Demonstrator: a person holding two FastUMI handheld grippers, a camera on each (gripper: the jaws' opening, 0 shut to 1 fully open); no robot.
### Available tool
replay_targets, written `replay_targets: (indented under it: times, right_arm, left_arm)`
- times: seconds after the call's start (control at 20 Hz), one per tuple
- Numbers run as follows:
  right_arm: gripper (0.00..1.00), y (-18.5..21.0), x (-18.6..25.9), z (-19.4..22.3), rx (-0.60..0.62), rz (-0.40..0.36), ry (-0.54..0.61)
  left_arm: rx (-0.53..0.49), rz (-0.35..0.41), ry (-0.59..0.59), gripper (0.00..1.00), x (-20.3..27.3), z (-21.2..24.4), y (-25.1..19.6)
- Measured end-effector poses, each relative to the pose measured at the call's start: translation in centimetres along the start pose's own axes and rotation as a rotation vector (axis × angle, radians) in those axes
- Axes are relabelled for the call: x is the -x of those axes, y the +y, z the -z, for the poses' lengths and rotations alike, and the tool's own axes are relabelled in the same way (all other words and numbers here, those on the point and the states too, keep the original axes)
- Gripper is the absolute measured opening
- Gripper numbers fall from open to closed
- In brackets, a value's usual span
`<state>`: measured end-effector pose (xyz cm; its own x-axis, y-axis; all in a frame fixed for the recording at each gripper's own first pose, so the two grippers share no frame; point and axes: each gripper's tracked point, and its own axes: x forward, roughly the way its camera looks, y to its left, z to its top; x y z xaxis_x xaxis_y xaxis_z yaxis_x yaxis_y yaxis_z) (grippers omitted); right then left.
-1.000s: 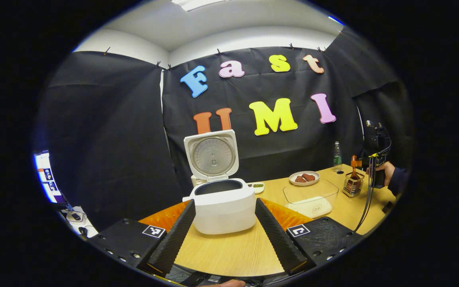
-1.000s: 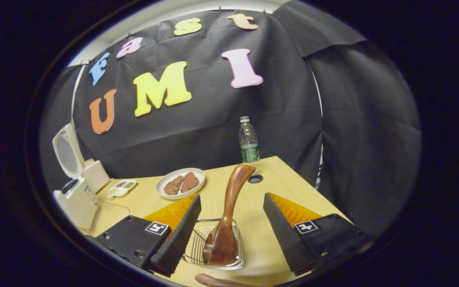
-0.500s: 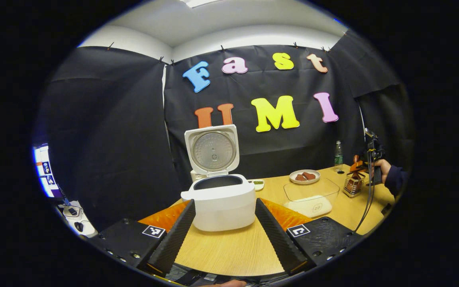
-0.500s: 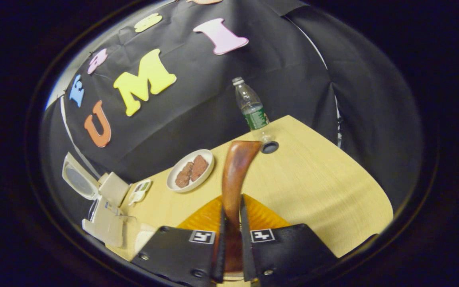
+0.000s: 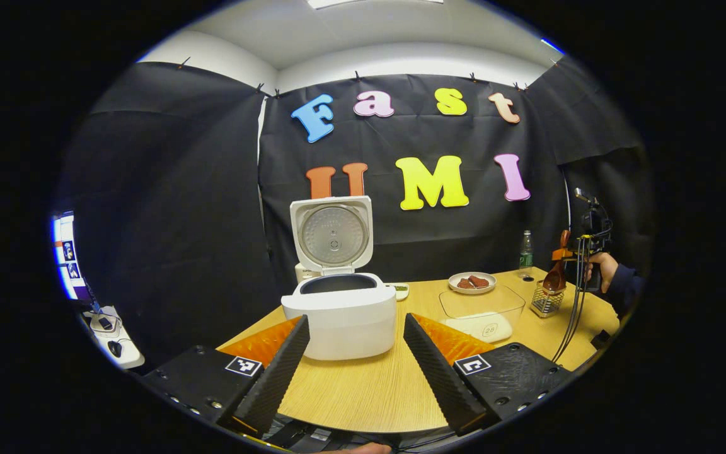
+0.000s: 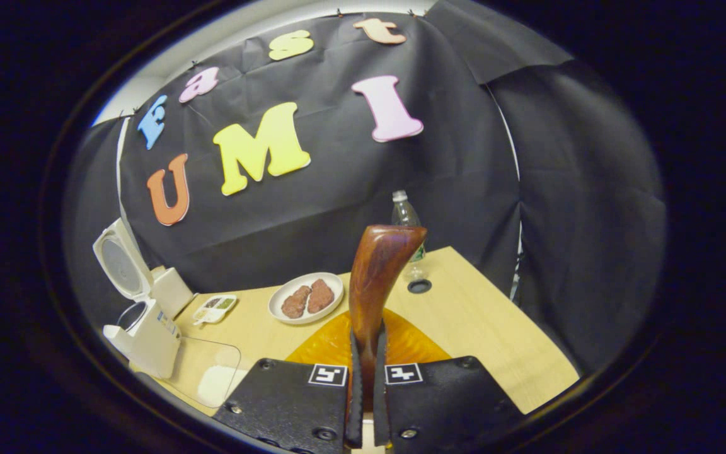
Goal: Close the left gripper, press the button to open the rice cooker; take a wooden spoon from the chopstick holder with the right hand, scoop a spoonful of rice and pour it into the rice cooker, then put the wooden spoon back into the chopstick holder.
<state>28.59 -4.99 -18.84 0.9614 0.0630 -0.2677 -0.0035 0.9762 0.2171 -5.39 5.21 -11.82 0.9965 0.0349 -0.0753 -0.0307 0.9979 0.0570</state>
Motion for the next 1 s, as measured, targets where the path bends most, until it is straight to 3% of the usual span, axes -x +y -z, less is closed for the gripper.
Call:
replay_targets:
  times: [0.5, 1.0]
  right_arm:
    - [0.08, 11.1, 6.3, -3.4, 0.137, -0.077, -0.127]
    - [0.10, 21.9, 5.0, 1.1, 0.206, -0.179, -0.142]
  left_arm:
    - [0.038, 0.072, -0.030, 0.95, 3.5, -0.5, 0.0]
    - [0.021, 0.067, -0.036, 0.95, 4.7, -0.1, 1.6]
